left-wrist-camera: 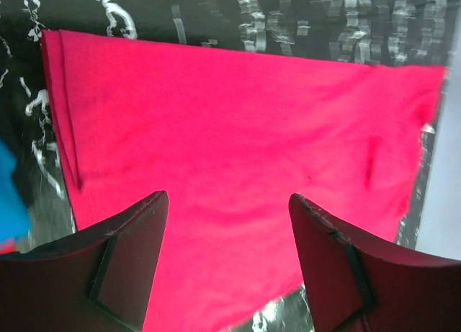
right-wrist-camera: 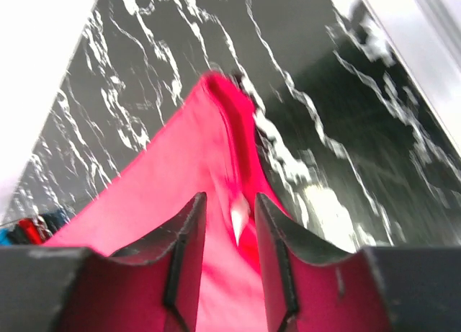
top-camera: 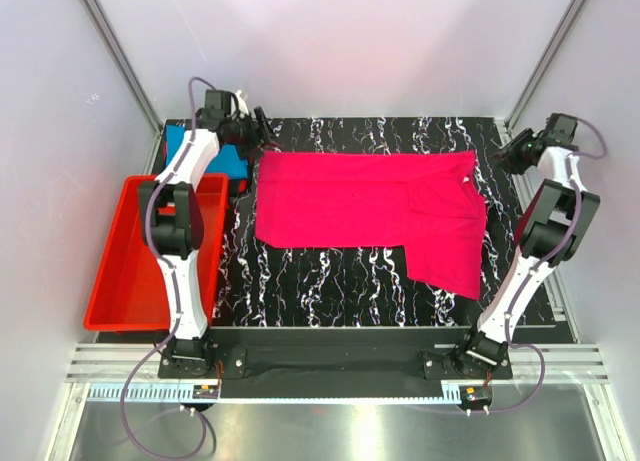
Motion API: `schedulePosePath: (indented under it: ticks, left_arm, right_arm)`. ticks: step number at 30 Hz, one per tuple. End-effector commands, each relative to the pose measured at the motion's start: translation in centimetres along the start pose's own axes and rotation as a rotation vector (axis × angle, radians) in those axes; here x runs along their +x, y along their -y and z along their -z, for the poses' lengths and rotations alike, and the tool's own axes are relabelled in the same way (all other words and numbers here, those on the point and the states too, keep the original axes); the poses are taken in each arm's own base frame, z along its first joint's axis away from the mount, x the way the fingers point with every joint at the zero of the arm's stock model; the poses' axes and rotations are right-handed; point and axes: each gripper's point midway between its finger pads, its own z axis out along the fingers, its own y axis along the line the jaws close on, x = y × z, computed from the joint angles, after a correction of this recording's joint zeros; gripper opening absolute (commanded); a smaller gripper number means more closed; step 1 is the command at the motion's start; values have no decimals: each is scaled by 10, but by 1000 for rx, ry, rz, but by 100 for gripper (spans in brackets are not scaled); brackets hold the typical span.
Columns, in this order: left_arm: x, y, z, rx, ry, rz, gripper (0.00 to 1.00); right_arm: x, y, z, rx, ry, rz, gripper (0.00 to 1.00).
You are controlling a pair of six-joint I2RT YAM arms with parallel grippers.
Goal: Fold and stack the t-shirts
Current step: Fold the tshirt
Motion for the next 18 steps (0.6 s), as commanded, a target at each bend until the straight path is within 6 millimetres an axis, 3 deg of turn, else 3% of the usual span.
schedulePosePath:
  ticks: [1,3,5,6,8,12,18]
  left_arm:
    - [8,26,41,40,25,-64,74]
    - [20,34,59,54,21,-104,74]
    - [46,28,62,45,-26,-105,74]
    - [49,41,76,81,-9,-141,74]
    - [76,38,79,90,-55,-142,74]
    - [106,55,95,151,-60,-164,74]
    - [124,69,94,192,-90,-192,74]
  right_arm:
    - [20,22,46,154,-28,34,39]
    - [33,24,57,165,-60,57,38]
    - [52,30,58,174,-102,68,38]
    - [55,29,59,155,-108,85,39]
    - [68,21,54,77,-134,117,39]
    - [82,18,49,39,-148,180,38]
    - [104,48,32,107,-217,180,35]
